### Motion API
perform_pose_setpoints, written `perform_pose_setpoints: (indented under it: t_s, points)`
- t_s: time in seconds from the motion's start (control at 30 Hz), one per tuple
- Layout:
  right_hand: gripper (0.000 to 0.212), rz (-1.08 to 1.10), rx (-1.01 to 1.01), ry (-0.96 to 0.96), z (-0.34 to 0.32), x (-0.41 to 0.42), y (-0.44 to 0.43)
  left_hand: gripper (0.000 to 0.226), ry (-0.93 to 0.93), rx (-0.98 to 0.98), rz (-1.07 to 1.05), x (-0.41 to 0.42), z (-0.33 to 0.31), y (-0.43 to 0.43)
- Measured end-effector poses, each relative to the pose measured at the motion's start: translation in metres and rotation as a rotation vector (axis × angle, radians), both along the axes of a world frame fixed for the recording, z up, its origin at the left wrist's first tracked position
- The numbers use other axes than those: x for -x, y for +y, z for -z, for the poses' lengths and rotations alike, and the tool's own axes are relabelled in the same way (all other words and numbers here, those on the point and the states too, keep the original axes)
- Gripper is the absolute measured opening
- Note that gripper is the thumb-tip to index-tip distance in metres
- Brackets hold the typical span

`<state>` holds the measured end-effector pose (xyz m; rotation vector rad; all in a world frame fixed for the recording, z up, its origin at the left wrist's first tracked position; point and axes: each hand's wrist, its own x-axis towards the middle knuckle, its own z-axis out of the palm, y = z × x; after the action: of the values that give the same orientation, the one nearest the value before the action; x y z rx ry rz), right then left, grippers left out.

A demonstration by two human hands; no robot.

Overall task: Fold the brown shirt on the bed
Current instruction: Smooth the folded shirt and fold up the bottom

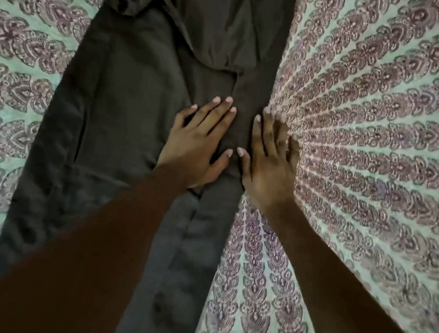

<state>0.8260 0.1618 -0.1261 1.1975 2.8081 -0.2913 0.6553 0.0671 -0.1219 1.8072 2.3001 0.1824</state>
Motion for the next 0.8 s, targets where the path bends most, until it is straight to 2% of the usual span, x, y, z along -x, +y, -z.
perform_pose_setpoints:
  t_s: [0.07,0.13,0.2,0.47,0.63,0.8]
  points:
    - [0.067,0.005,0.016,-0.027,-0.004,-0.018,-0.034,0.068,-0.01,-0.025,0.058,-0.002,0.0,-0.009]
    - [0.068,0.005,0.035,-0.065,-0.006,-0.031,-0.064,0.065,0.054,-0.02,0.206,-0.009,0.002,-0.032]
    - [0.068,0.004,0.055,-0.077,-0.008,-0.043,-0.093,0.07,0.071,0.016,0.306,-0.021,0.001,-0.071]
    - [0.074,-0.099,0.18,-0.12,-0.029,-0.113,-0.217,0.089,-0.08,0.17,0.469,-0.056,-0.014,-0.204]
    - [0.074,0.077,0.165,-0.052,-0.029,-0.109,-0.215,0.105,-0.049,0.19,0.46,-0.06,-0.017,-0.229]
    - [0.077,-0.05,0.121,-0.178,-0.025,-0.119,-0.254,0.12,-0.024,0.194,0.447,-0.062,-0.019,-0.229]
